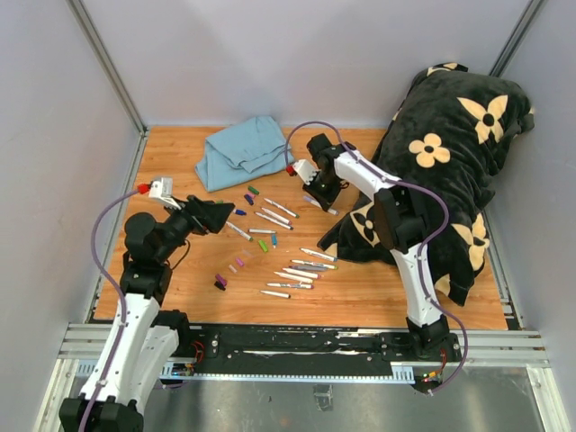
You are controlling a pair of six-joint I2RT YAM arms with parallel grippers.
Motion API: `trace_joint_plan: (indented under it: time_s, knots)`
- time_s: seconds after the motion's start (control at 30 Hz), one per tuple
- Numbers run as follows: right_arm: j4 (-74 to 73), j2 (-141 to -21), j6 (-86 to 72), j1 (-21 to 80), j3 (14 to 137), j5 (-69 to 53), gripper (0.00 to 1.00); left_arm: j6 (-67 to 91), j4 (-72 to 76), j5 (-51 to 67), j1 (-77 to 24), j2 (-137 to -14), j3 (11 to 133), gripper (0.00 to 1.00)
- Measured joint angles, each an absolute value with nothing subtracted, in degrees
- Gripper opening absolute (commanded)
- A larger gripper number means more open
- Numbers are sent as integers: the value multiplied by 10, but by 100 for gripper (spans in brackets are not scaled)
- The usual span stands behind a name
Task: Open the pen caps
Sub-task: Pick up the pen from the center of the board.
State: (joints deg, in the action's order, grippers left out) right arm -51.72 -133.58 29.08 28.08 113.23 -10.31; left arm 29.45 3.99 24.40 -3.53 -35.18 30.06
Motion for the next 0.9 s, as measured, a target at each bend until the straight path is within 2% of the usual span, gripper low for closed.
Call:
trace_joint_plan:
  time_s: [0.1, 0.33, 0.7, 0.9]
  knots:
    - [-507, -1315, 291, 280, 1099, -110, 1, 359, 88, 272, -55, -370, 252, 86]
    - [-485, -1260, 290, 280, 1037, -140, 1, 432, 172, 256, -171, -396, 182, 86]
    - [-446, -1195, 273, 268, 1003, -217, 1, 499, 326, 221, -195, -497, 152, 88]
    - [-444, -1167, 258, 262, 983, -306, 1, 516, 376, 193, -208, -543, 154, 88]
